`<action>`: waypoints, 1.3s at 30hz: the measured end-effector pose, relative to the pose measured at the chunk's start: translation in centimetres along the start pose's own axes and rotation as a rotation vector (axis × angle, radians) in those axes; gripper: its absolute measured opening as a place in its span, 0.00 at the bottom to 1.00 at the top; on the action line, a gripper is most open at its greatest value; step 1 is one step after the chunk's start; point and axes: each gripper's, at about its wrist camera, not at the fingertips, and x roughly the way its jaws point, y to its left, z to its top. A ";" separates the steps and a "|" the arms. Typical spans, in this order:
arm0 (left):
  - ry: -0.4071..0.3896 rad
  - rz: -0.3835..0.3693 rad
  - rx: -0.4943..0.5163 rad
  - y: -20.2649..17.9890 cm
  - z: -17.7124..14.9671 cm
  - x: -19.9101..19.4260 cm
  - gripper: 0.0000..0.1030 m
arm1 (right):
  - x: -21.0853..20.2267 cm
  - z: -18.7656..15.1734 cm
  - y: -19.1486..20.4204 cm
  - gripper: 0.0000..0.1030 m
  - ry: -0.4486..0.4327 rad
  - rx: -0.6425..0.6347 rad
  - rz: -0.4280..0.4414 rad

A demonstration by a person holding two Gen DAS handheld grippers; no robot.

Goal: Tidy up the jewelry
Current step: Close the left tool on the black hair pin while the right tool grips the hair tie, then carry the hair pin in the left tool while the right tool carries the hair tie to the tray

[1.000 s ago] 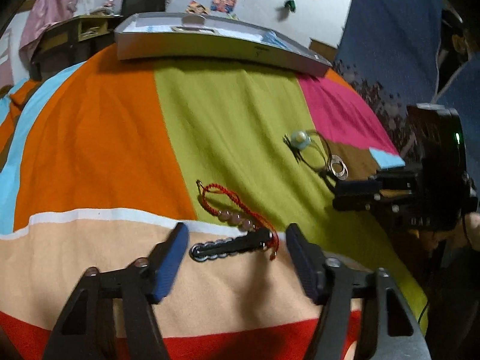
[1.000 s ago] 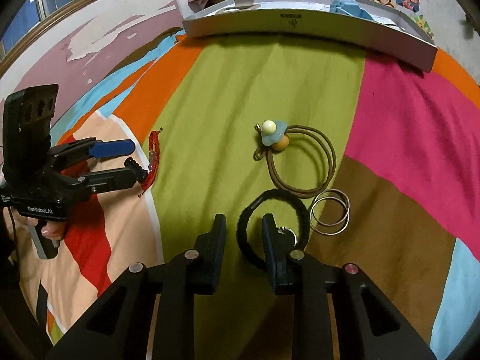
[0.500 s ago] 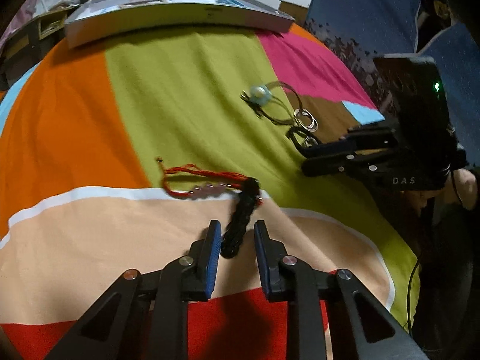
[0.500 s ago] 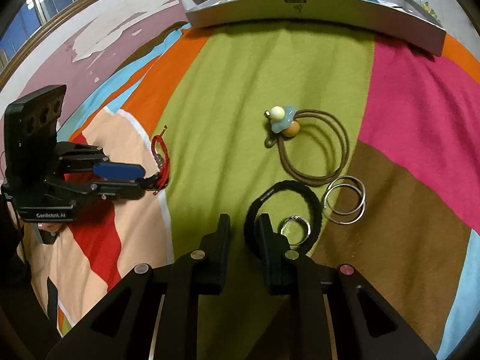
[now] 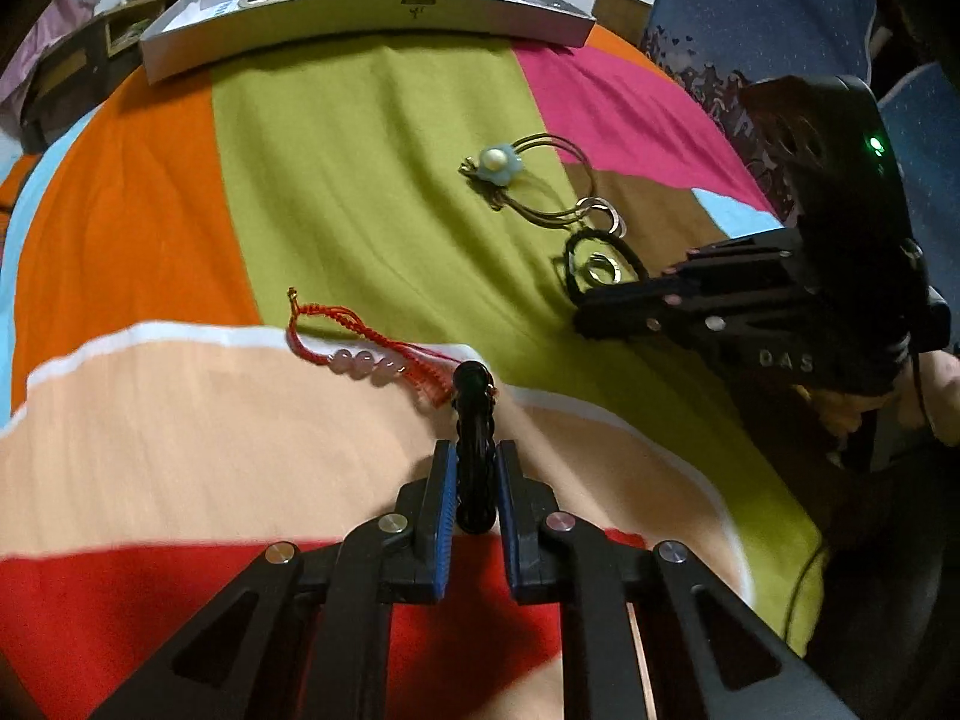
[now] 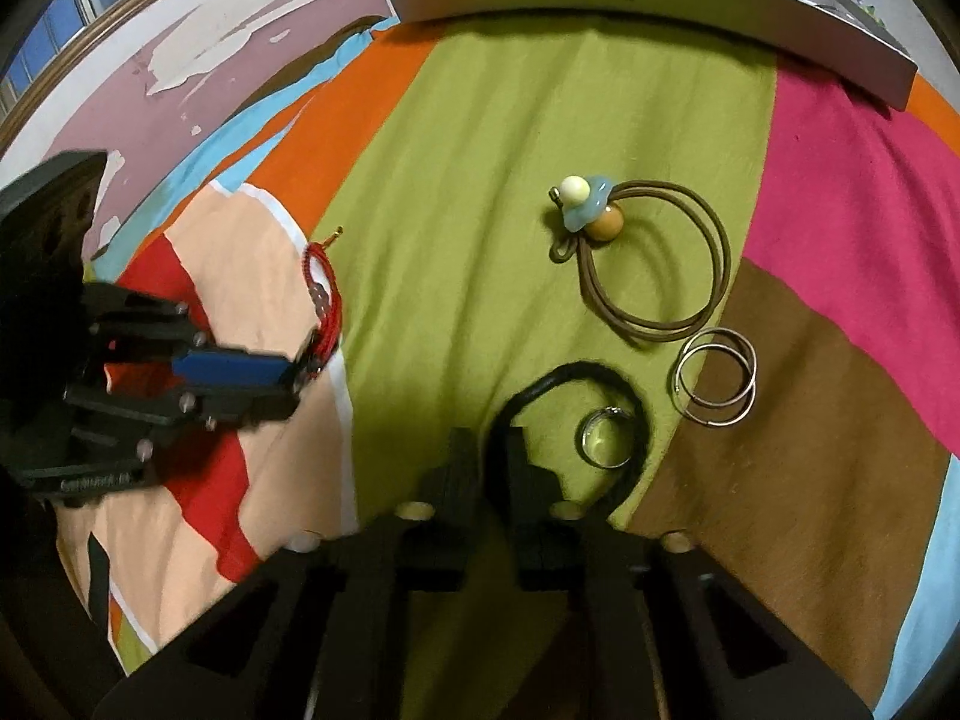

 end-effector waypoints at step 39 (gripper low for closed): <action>-0.447 0.045 -0.221 0.8 20.8 -5.0 0.12 | -12.6 10.8 -7.6 0.05 -0.566 0.069 -0.051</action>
